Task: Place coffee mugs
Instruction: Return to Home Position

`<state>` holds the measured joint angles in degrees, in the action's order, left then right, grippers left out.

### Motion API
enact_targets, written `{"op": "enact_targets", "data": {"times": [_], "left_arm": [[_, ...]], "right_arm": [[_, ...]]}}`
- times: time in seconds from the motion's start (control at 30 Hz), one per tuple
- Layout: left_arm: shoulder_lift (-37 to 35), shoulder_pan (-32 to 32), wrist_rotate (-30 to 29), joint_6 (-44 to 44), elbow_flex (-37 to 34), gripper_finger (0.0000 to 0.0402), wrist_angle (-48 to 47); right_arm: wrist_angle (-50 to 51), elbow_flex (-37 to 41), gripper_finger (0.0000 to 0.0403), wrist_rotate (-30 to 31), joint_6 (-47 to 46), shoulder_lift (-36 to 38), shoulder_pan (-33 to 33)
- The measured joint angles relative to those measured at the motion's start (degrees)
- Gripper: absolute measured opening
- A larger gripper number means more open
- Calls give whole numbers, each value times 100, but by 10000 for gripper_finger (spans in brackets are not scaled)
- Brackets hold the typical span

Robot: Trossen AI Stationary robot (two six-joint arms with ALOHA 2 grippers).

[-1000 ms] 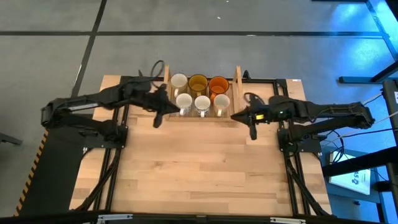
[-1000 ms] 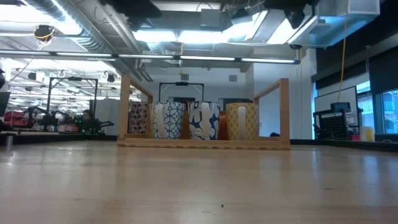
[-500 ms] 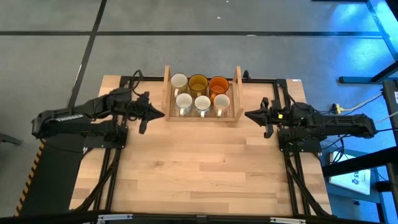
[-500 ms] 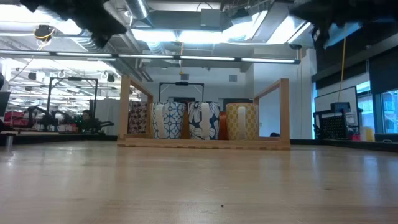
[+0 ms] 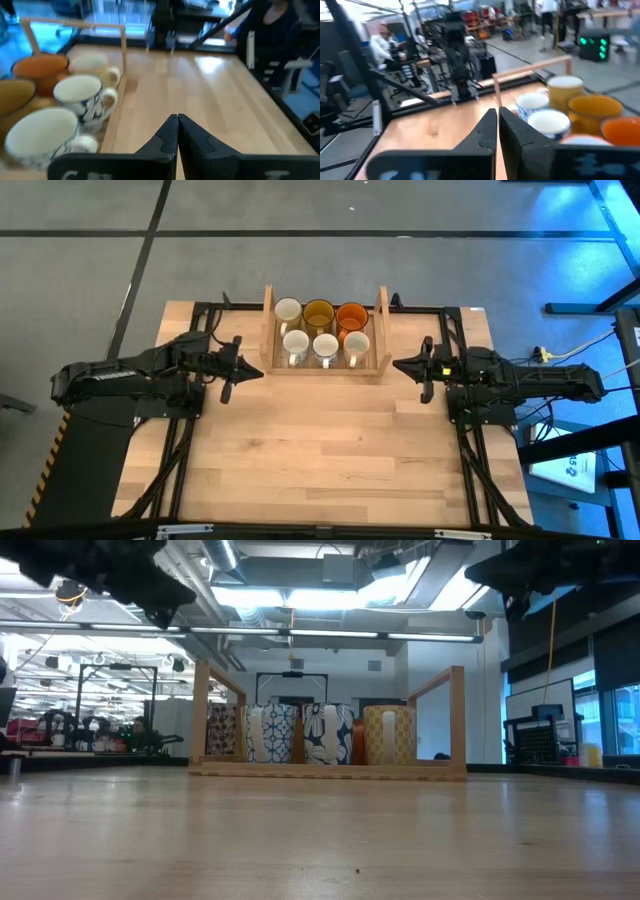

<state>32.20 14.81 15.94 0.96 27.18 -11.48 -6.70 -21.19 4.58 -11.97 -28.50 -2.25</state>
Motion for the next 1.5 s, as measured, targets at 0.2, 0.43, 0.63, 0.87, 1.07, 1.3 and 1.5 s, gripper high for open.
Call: {"op": "enact_targets", "data": {"times": [0.2, 0.43, 0.63, 0.87, 1.07, 1.3, 1.5], "left_arm": [[-530, 0, 111, 291, -959, 4, 1381], [-1246, 2, 49, 457, -1542, 4, 1503], [-1844, 2, -176, 601, -1940, 4, 1489], [-2625, 2, -182, 791, -2400, 4, 1519], [-3204, 0, -69, 947, -2673, 4, 1507], [-3210, 2, -79, 923, -2673, 4, 1478], [-3210, 1, -80, 915, -2673, 4, 1473]], "right_arm": [[-284, 168, 7, -373, 386, 158, -4], [-1276, 1098, 7, -352, 52, 495, -4], [-1698, 1625, 7, 51, -187, 785, -2], [-2228, 2077, 7, 209, -282, 1109, -2], [-2094, 2076, 7, 249, -269, 1268, -2], [-1247, 2076, 7, -43, -255, 1658, -2], [-311, 2076, 7, -117, -255, 2476, -2]]}}
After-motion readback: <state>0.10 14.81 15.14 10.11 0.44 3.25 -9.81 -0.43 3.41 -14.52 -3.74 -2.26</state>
